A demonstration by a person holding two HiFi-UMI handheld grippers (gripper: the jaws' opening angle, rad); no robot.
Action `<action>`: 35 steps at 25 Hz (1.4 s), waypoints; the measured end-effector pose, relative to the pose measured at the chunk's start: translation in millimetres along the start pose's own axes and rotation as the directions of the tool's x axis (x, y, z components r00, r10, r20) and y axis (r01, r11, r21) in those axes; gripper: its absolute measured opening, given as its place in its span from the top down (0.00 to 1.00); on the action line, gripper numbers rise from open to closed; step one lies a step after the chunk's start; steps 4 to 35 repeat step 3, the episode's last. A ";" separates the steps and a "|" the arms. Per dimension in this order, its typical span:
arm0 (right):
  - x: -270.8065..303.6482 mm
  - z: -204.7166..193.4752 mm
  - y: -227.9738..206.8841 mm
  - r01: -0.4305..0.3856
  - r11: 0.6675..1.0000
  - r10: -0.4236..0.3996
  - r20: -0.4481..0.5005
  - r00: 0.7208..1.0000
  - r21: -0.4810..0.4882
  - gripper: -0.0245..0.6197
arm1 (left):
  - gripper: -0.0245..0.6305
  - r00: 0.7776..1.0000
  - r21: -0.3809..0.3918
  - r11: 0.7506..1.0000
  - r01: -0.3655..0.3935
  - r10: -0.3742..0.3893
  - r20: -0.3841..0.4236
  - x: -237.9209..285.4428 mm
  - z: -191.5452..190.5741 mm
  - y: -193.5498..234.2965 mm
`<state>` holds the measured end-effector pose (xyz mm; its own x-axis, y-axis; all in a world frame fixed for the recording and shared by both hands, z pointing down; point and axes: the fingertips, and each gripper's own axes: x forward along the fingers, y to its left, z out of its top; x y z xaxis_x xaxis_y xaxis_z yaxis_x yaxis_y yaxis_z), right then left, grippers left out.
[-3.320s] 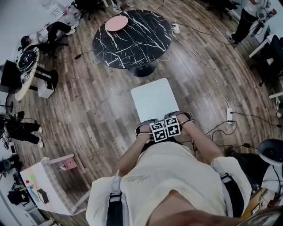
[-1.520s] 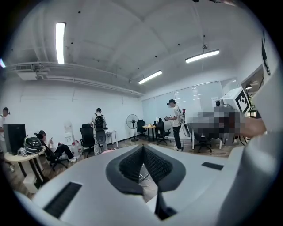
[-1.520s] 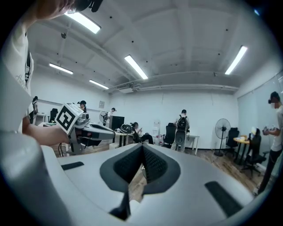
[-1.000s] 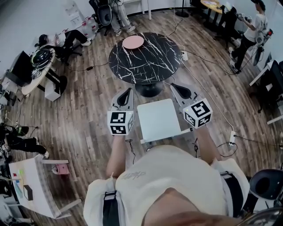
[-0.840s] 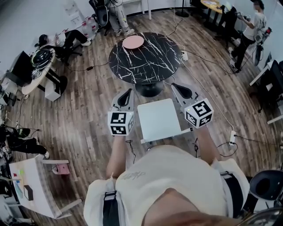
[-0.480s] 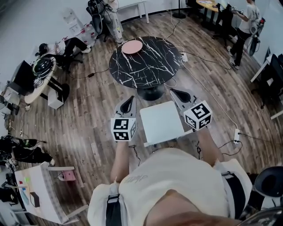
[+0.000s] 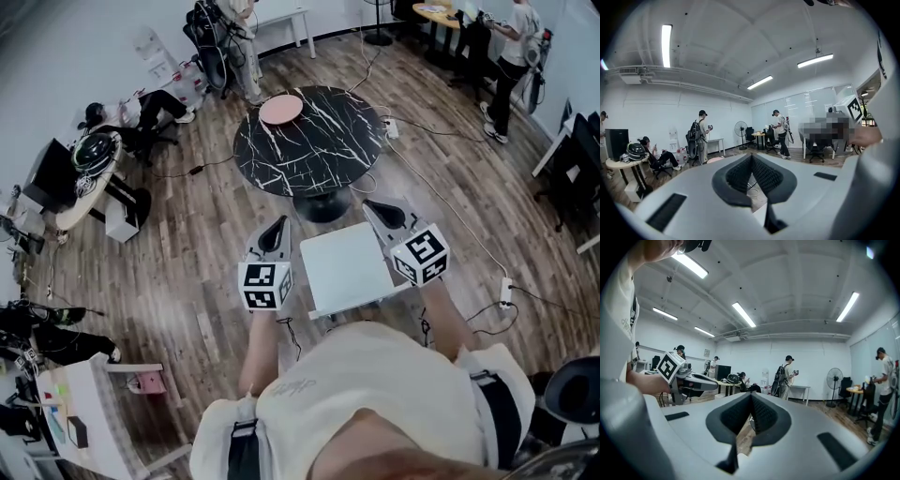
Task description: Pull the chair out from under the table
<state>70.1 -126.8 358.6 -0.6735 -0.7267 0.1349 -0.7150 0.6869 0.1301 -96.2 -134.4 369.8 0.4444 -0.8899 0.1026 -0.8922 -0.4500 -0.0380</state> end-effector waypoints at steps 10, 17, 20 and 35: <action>-1.9 -1.2 3.7 -0.005 1.000 0.005 -0.007 1.000 -0.003 0.95 | 0.93 1.000 -0.005 1.000 0.003 -0.003 -0.008 -2.4 -2.5 -4.1; -1.9 -1.2 3.7 -0.005 1.000 0.005 -0.007 1.000 -0.003 0.95 | 0.93 1.000 -0.005 1.000 0.003 -0.003 -0.008 -2.4 -2.5 -4.1; -1.9 -1.2 3.7 -0.005 1.000 0.005 -0.007 1.000 -0.003 0.95 | 0.93 1.000 -0.005 1.000 0.003 -0.003 -0.008 -2.4 -2.5 -4.1; -1.9 -1.2 3.7 -0.005 1.000 0.005 -0.007 1.000 -0.003 0.95 | 0.93 1.000 -0.005 1.000 0.003 -0.003 -0.008 -2.4 -2.5 -4.1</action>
